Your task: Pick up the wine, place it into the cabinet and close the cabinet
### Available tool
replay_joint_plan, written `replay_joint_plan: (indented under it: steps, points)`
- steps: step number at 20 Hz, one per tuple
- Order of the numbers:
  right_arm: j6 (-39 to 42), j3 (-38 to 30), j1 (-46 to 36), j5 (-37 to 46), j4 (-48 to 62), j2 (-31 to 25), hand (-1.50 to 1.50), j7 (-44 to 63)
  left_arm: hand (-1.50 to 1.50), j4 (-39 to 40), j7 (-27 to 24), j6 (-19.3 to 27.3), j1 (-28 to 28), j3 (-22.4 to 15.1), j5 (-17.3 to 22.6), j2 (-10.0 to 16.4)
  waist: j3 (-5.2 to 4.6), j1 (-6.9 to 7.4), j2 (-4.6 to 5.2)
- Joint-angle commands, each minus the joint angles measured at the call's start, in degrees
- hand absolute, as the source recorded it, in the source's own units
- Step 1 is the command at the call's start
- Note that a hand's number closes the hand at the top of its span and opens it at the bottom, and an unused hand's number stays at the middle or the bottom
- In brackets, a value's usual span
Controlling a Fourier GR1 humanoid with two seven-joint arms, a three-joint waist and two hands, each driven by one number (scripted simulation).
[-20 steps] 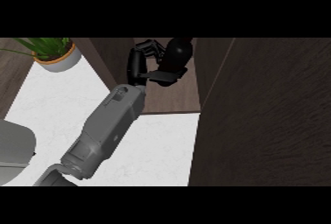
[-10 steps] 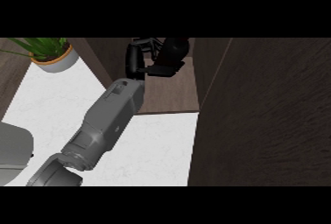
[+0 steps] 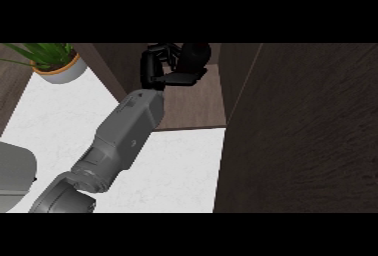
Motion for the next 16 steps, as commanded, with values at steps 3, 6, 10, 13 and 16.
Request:
replay_joint_plan:
  steps: [3, 6, 10, 13, 16]
  points:
    - [1.59, 1.26, 4.54, -0.49, -0.91, 0.64, -1.5, -4.02, 1.5, 2.06, -1.97, -2.3, 0.69, 2.29, 0.54, 0.49, -0.04, 0.41, -0.03]
    - [0.99, 0.54, 1.41, -2.16, -2.12, 0.04, -1.5, -0.16, 1.5, 4.15, -1.49, -0.59, -1.63, 2.8, 0.22, 1.37, -0.08, -0.85, 0.52]
    - [-0.96, 2.6, -0.82, 0.66, -3.41, 1.02, -1.5, 2.51, 1.5, 5.3, -1.5, 0.86, -2.17, 2.22, -1.14, 1.83, -0.13, -0.42, 0.29]
    - [0.38, -1.61, -1.66, -3.82, -1.67, -0.35, -1.5, 1.79, -1.5, 5.87, -2.85, 1.21, -0.91, 1.8, -1.93, 0.07, -0.07, -0.17, 0.3]
    - [0.56, 1.59, -1.01, -0.41, -0.82, 0.68, -1.5, -0.2, -1.5, 7.06, -3.1, 3.57, -1.2, 1.87, -2.32, 0.58, -0.09, -1.22, 0.76]
